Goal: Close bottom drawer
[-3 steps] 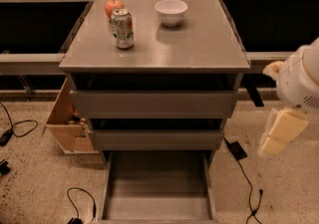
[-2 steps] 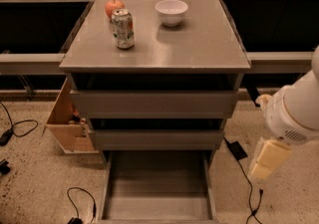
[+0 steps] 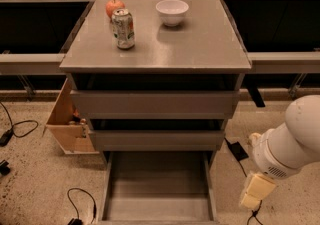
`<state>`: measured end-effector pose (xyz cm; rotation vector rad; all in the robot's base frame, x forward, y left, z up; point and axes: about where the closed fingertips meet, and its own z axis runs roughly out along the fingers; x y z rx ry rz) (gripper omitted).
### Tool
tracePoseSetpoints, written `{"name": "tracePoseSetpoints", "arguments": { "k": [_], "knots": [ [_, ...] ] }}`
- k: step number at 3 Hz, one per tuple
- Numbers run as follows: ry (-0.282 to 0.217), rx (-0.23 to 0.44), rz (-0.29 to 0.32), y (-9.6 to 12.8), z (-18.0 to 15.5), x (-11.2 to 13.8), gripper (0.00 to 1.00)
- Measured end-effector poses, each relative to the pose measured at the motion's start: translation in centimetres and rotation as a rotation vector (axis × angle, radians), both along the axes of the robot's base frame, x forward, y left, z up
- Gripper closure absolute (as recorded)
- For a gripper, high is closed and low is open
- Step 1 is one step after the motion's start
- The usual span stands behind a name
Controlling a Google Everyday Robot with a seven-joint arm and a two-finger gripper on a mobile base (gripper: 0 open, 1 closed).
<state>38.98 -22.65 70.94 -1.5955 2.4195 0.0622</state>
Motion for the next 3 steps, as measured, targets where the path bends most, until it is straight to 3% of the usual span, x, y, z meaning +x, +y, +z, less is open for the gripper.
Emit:
{"name": "tracePoseSetpoints", "arguments": {
  "k": [1,2,3],
  "knots": [
    [0.0,0.0,0.0,0.0,0.0,0.0,0.0],
    [0.024,0.024,-0.015,-0.7,-2.4,0.5,0.0],
    [0.082,0.071,-0.038,-1.3,-8.6,0.0,0.19]
  ]
}}
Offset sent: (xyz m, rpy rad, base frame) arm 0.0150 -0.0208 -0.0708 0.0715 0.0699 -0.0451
